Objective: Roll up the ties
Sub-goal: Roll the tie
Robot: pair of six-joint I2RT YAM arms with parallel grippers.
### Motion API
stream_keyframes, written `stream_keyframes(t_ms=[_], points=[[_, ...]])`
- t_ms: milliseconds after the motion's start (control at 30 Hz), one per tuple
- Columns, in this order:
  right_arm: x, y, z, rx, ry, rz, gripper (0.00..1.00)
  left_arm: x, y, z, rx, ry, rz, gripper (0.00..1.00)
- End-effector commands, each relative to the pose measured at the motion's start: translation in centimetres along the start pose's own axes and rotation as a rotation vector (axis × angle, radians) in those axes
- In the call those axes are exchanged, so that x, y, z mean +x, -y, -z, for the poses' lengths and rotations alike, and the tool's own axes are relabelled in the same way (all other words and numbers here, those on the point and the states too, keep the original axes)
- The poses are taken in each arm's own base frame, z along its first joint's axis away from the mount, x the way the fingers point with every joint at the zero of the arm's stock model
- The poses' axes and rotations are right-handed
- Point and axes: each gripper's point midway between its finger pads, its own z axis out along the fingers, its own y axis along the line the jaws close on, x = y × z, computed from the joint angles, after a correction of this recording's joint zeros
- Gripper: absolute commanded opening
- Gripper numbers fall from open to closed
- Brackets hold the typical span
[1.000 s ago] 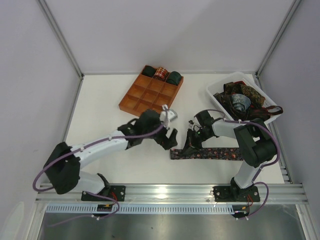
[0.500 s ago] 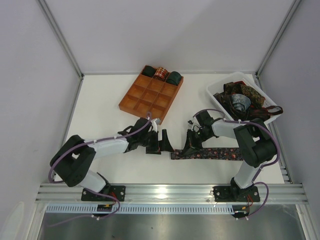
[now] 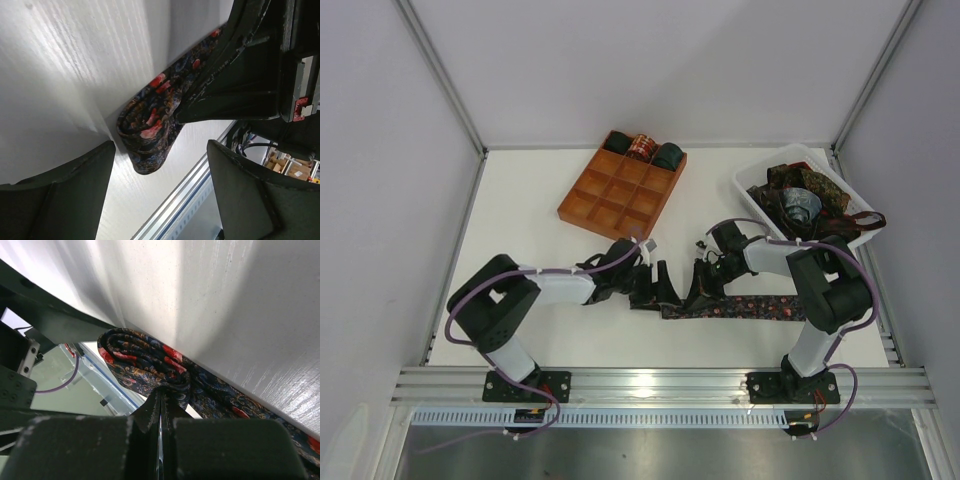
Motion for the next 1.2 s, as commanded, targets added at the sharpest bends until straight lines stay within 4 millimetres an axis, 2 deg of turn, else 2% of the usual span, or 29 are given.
stream_keyframes(t_ms=[0, 100, 133, 167, 300, 367, 467, 500, 567, 600, 733, 967, 1167], points=[[-0.6, 1.4, -0.5, 0.052, 0.022, -0.001, 0.0, 0.9, -0.4, -0.6, -0.027, -0.008, 0.008, 0.81], [-0.7, 1.4, -0.5, 0.051, 0.022, -0.005, 0.0, 1.7, -1.1, -0.5, -0.042, -0.019, 0.018, 0.73], [-0.8, 1.3, -0.5, 0.048, 0.024, -0.003, 0.0, 1.8, -1.3, -0.6, -0.048, -0.022, 0.021, 0.62], [-0.8, 1.2, -0.5, 0.047, 0.024, -0.005, 0.0, 1.8, -1.5, -0.6, -0.057, -0.024, 0.023, 0.58], [-0.7, 1.2, -0.4, 0.051, 0.021, -0.006, 0.0, 1.5, -2.2, -1.0, -0.083, -0.009, 0.013, 0.54], [-0.7, 1.1, -0.3, 0.051, 0.023, -0.003, 0.0, 1.1, -1.7, -1.1, -0.064, 0.006, -0.001, 0.52], [-0.6, 0.9, -0.4, 0.057, 0.022, 0.004, 0.0, 0.3, -1.5, -1.1, -0.065, 0.025, -0.023, 0.42], [-0.7, 0.8, -0.3, 0.057, 0.024, 0.002, 0.0, 0.1, -1.6, -1.0, -0.074, 0.032, -0.039, 0.31], [-0.7, 0.6, -0.4, 0.058, 0.025, 0.007, 0.0, -0.3, -1.8, -0.8, -0.086, 0.041, -0.053, 0.16], [-0.8, 0.6, -0.4, 0.06, 0.026, 0.01, 0.0, -0.3, -1.9, -0.6, -0.102, 0.03, -0.069, 0.01], [-1.0, 0.0, -0.8, 0.077, 0.027, 0.03, 0.0, -0.8, -2.4, 0.0, -0.154, 0.03, -0.096, 0.0], [-1.4, -1.9, -1.7, 0.073, 0.027, 0.066, 0.03, 0.2, -4.0, 2.2, -0.244, -0.015, -0.089, 0.01], [-1.4, -2.3, -2.4, 0.094, 0.008, 0.079, 0.01, 0.3, -4.7, 3.6, -0.331, -0.032, -0.107, 0.0]])
